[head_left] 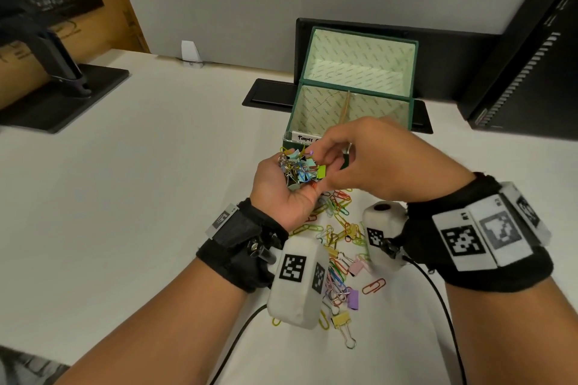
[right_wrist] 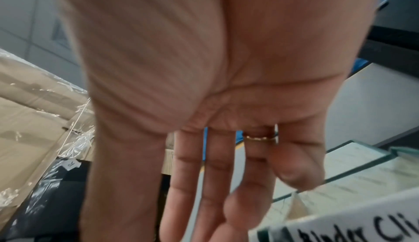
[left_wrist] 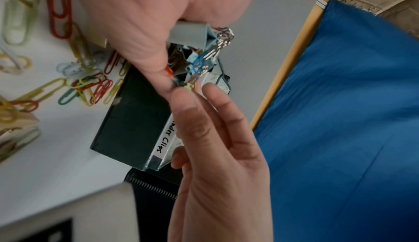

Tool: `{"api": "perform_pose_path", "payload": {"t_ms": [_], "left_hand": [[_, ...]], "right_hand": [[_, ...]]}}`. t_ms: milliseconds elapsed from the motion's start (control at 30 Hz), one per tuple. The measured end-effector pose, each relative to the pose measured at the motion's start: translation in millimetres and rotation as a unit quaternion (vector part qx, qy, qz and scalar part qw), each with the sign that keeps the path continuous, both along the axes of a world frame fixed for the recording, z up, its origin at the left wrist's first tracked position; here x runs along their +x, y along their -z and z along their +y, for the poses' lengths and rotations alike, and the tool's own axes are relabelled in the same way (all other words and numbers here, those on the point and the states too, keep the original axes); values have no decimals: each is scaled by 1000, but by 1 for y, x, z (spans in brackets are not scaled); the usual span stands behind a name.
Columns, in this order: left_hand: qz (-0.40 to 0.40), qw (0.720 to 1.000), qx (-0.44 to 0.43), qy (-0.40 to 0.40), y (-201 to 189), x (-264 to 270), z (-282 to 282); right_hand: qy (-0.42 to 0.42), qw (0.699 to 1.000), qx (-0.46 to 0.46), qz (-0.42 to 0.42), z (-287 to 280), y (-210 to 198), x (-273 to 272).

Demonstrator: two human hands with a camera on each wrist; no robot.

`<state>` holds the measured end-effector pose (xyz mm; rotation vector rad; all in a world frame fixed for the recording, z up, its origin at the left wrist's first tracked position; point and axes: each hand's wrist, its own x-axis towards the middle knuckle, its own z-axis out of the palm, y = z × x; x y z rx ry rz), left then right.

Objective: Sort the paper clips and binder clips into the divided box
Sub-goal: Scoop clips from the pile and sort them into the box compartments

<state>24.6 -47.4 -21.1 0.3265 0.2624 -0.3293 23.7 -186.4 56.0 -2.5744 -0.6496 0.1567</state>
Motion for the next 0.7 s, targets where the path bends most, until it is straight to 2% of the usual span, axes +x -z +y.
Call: {"api": "perform_pose_path", "payload": {"t_ms": [167, 333, 400, 500, 600, 700], "left_hand": [[-3, 1000, 15, 6, 0, 1, 1], [-20, 999, -27, 34, -7, -3, 2], [5, 999, -43, 25, -6, 0, 2], [47, 997, -58, 14, -2, 2, 2], [56, 997, -56, 23, -2, 1, 0], [55, 997, -54, 23, -2, 1, 0]], "right_hand": [[-1, 1000, 0, -22, 5, 7, 1], [13, 999, 45, -13, -5, -1, 4], [28, 997, 69, -16, -12, -7, 5], [78, 988, 120, -56, -27, -11, 10], [164, 967, 146, -130, -39, -6, 20], [221, 949, 156, -163, -45, 1, 28]]}}
